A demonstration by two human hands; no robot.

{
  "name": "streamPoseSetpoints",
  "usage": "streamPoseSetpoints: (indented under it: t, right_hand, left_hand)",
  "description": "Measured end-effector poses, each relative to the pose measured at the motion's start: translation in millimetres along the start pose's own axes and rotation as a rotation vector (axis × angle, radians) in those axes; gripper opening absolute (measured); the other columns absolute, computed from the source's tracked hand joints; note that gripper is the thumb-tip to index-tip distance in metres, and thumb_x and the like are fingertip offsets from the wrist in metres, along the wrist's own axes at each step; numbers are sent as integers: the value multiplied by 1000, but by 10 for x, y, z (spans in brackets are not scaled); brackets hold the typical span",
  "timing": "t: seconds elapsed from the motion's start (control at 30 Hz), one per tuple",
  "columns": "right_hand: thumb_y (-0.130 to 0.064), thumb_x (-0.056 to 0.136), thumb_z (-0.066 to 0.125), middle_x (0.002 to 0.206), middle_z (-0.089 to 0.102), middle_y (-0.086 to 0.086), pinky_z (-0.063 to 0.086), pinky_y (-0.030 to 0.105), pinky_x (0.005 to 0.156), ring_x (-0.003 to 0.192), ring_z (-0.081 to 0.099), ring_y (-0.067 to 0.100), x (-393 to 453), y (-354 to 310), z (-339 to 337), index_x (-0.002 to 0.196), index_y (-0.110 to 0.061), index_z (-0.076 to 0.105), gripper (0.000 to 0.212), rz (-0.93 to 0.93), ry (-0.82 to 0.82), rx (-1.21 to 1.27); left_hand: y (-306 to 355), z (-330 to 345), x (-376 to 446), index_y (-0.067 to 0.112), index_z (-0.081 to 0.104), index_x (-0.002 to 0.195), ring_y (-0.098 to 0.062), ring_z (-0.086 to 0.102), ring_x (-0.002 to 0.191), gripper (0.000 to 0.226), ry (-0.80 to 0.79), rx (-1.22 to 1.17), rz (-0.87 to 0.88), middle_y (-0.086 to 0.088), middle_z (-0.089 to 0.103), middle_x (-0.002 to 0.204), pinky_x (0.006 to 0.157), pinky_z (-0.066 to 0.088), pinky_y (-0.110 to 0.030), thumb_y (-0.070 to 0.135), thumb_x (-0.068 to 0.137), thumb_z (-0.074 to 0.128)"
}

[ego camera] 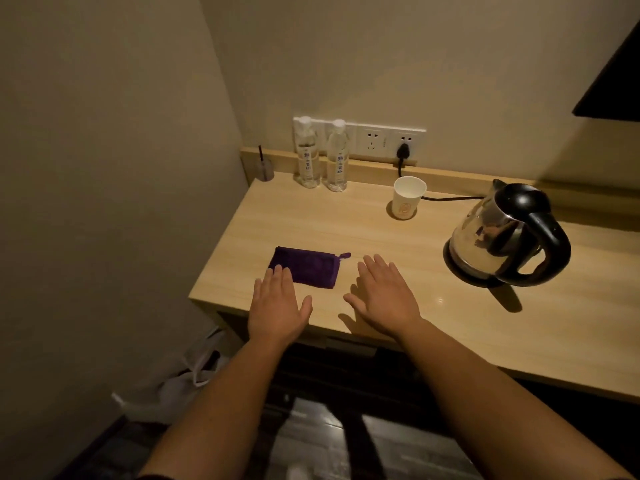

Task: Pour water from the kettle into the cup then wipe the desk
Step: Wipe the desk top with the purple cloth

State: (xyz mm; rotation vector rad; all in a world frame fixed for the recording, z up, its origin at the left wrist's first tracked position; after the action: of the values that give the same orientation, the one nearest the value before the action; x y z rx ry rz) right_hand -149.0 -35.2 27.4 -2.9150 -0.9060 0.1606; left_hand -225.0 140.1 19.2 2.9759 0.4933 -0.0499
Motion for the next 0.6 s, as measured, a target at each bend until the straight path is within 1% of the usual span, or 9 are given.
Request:
streamPoseSetpoints:
  t: [0.07, 0.1, 0.17, 0.27, 0.37, 0.43, 0.5, 0.53, 0.6]
  right_hand:
    - [-61, 93, 33, 156, 27, 8, 9, 44, 116, 144, 19, 28, 134, -169, 8, 147, -15, 29, 70, -31, 16, 15]
    - [-60, 92, 35, 151, 35, 7, 16, 45, 115, 140, 27, 27, 213, -267, 12, 143, -17, 34, 66, -52, 33, 22]
    - [-59, 90, 39, 135, 48, 3, 30, 43, 109, 125, 39, 23, 367, -463, 23, 132, -20, 42, 58, -98, 77, 22]
    - [-59, 88, 41, 118, 52, -1, 38, 39, 99, 106, 44, 19, 585, -735, 53, 120, -20, 46, 51, -154, 112, 7]
    - [-58, 88, 44, 117, 52, 1, 39, 39, 95, 104, 45, 20, 800, -961, 133, 120, -17, 46, 52, -186, 106, 2]
    - [-58, 88, 43, 120, 52, 2, 39, 40, 96, 107, 44, 21, 895, -1056, 197, 121, -17, 46, 53, -199, 79, -4]
    - [-59, 90, 40, 132, 49, 4, 35, 43, 104, 119, 41, 24, 995, -1130, 316, 127, -16, 44, 57, -210, 15, -18]
    - [-59, 91, 36, 141, 45, 6, 29, 45, 110, 128, 36, 26, 1034, -1150, 376, 134, -15, 40, 62, -214, -22, -22]
    - [-60, 94, 28, 157, 26, 7, 14, 47, 117, 144, 18, 29, 1099, -1166, 499, 147, -14, 27, 71, -218, -98, -9]
  left_hand:
    - [-198, -22, 49, 9, 13, 154, -25, 6, 150, 74, 3, 0, -23, -10, 14, 162, 121, 2, -41, 54, 98, 29]
    - [-315, -22, 83, 9, 12, 154, -25, 6, 150, 74, 1, -1, -36, -10, 13, 163, 121, 2, -41, 54, 98, 29]
    - [-555, -8, 158, 8, 10, 154, -25, 4, 150, 74, -12, 0, -70, -10, 11, 163, 121, 0, -41, 54, 98, 28]
    - [-897, 10, 260, 7, 10, 154, -26, 3, 150, 74, -14, -6, -118, -12, 10, 163, 121, 0, -43, 53, 98, 28]
    - [-1215, 14, 354, 7, 11, 154, -27, 4, 150, 74, -6, -32, -164, -12, 11, 163, 120, -1, -41, 52, 99, 30]
    - [-1362, 12, 405, 6, 12, 154, -27, 4, 149, 74, -11, -28, -175, -13, 11, 162, 119, -1, -41, 52, 99, 31]
    - [-1530, 22, 437, 5, 12, 154, -28, 5, 149, 75, -9, -39, -195, -15, 12, 162, 119, 0, -41, 51, 99, 32]
    - [-1605, 37, 451, 4, 12, 153, -29, 6, 149, 75, -8, -46, -205, -15, 13, 162, 120, 1, -41, 50, 99, 33]
    - [-1748, 73, 483, 3, 12, 153, -29, 6, 149, 75, -7, -59, -236, -16, 13, 161, 120, 1, -42, 49, 99, 34]
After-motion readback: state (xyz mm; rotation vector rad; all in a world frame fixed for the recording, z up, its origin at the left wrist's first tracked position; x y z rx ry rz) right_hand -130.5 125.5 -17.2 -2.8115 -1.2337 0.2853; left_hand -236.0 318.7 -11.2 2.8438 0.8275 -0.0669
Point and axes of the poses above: each hand's wrist, its own x-axis towards the middle knuckle, its own z-axis out of the palm, y = z × x, the point moved 8 cm from there along x, towards the middle knuckle
